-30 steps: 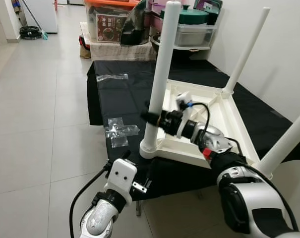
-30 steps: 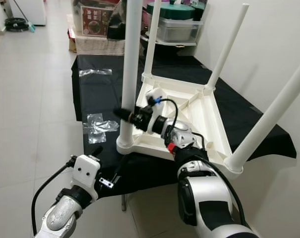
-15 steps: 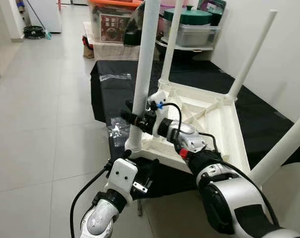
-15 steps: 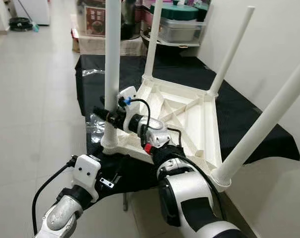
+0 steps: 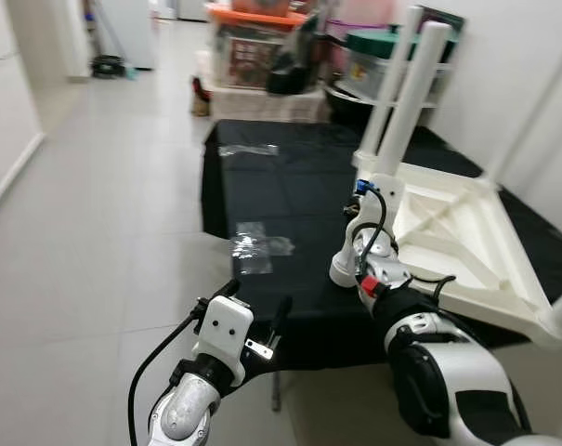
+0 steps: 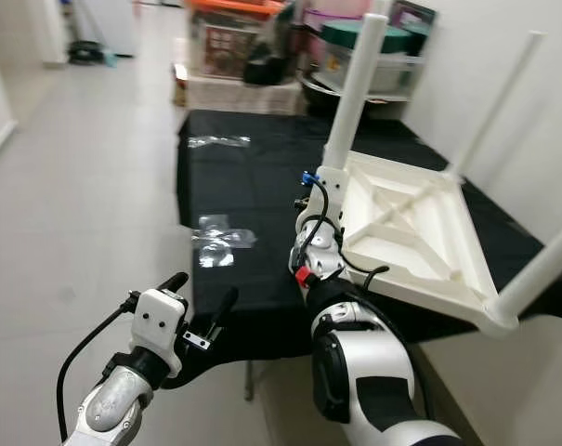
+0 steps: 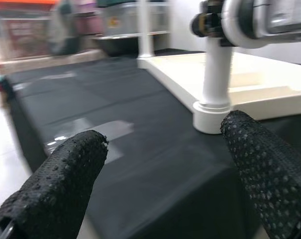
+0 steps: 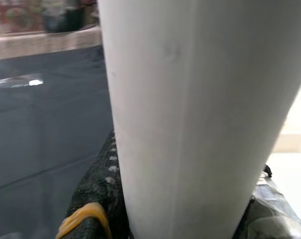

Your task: Building children table

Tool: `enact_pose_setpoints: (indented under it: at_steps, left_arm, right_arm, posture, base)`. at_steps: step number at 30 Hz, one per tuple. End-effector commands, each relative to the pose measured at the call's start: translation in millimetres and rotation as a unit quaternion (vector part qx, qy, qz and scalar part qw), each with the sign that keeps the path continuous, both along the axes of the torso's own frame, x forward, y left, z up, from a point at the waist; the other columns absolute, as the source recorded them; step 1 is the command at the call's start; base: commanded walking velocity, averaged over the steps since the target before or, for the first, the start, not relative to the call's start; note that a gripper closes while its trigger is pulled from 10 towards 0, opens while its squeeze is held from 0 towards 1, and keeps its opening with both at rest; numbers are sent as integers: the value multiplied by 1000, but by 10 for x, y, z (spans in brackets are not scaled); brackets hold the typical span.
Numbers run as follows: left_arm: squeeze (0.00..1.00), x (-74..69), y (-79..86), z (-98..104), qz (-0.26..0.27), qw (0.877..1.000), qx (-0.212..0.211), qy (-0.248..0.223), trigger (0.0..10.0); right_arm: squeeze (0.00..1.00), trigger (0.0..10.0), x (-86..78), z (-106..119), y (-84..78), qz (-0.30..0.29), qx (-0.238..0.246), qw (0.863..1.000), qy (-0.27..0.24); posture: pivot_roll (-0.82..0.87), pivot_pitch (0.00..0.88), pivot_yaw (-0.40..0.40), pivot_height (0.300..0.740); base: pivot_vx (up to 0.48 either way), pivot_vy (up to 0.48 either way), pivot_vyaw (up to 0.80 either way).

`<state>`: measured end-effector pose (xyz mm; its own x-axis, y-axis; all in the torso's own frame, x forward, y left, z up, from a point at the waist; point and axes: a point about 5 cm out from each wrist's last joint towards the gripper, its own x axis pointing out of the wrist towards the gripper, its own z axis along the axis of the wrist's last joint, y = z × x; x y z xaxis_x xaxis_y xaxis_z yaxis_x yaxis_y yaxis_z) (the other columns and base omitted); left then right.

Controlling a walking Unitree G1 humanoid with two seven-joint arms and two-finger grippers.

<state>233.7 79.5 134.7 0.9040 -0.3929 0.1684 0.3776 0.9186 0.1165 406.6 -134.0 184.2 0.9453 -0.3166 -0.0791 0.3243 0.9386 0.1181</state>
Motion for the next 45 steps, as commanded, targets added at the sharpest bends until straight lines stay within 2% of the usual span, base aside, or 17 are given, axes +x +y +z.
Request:
enact_pose_setpoints:
  at_steps: [1,4,5,6,7,12,14,16,21,26,32,34,35,36,38,41,45]
  left_arm:
    - [0,-9,-21,-32,-5,1000,3,8,10000]
    - [0,-10,-21,-33,-5,1000,4,8,10000]
    - [0,-12,-21,-37,-5,1000,4,8,10000]
    - [0,-12,-22,-40,-5,1000,4,9,10000]
    - [0,-16,-24,-45,-5,1000,4,9,10000]
    - [0,-15,-27,-45,-5,1000,3,9,10000]
    - [0,-9,-29,-46,-6,1000,3,9,10000]
    - [0,-9,-29,-46,-6,1000,3,9,10000]
    - [0,-4,-31,-45,-6,1000,4,8,10000]
    - [0,-5,-32,-38,-6,1000,4,7,10000]
    - [0,-6,-31,-28,-6,1000,3,6,10000]
    - [0,-8,-31,-25,-4,1000,2,6,10000]
    - [0,-10,-34,-23,-4,1000,1,6,10000]
    - [0,-11,-37,-22,-4,1000,1,6,10000]
    - [0,-10,-42,-22,-4,1000,0,5,10000]
    - [0,-8,-42,-21,-3,1000,-1,6,10000]
    - [0,-3,-46,-21,-4,1000,-1,6,10000]
  right_arm:
    - [0,10000,-36,-124,162,37,14,999,12]
    - [0,10000,-32,-74,267,68,26,997,-13]
    - [1000,10000,-33,-47,295,85,26,996,-30]
    - [749,10000,-37,-31,307,88,24,995,-38]
    - [0,10000,-33,-4,304,106,22,993,-52]
    - [0,10000,-13,76,342,231,55,968,-87]
    - [0,10000,-46,94,419,384,74,916,-90]
    - [0,10000,-46,94,419,384,74,916,-90]
    - [0,10000,-165,95,457,569,61,817,-71]
    - [0,10000,-199,208,548,643,23,762,-71]
    - [0,10000,-179,301,659,649,4,757,-80]
    - [0,10000,-124,332,737,610,-24,790,-66]
    - [0,10000,-125,345,743,614,-22,786,-63]
    - [0,10000,-130,352,743,621,-19,781,-62]
    - [0,10000,-223,305,661,689,-3,723,-56]
    - [0,10000,-270,188,514,708,-44,704,-35]
    - [0,10000,-170,95,232,631,-47,774,5]
  posture:
    - [77,9,-128,740]
    - [77,9,-128,740]
    - [77,7,-128,740]
    - [80,2,-131,740]
    - [80,0,-127,740]
    - [76,0,-128,740]
    - [76,0,-129,740]
    - [76,0,-129,740]
    - [79,0,-132,740]
    - [82,4,-135,740]
    - [83,11,-136,740]
    - [86,15,-140,740]
    - [90,19,-141,740]
    - [90,19,-141,740]
    - [87,19,-144,740]
    - [80,20,-144,740]
    - [80,19,-143,740]
  base:
    - [0,0,0]
    - [0,0,0]
    - [0,0,0]
    - [0,0,0]
    - [0,0,0]
    - [0,0,0]
    - [0,0,0]
    - [0,0,0]
    - [0,0,0]
    - [0,0,0]
    - [0,0,0]
    - [0,0,0]
    - [0,0,0]
    - [0,0,0]
    - [0,0,0]
    - [0,0,0]
    - [0,0,0]
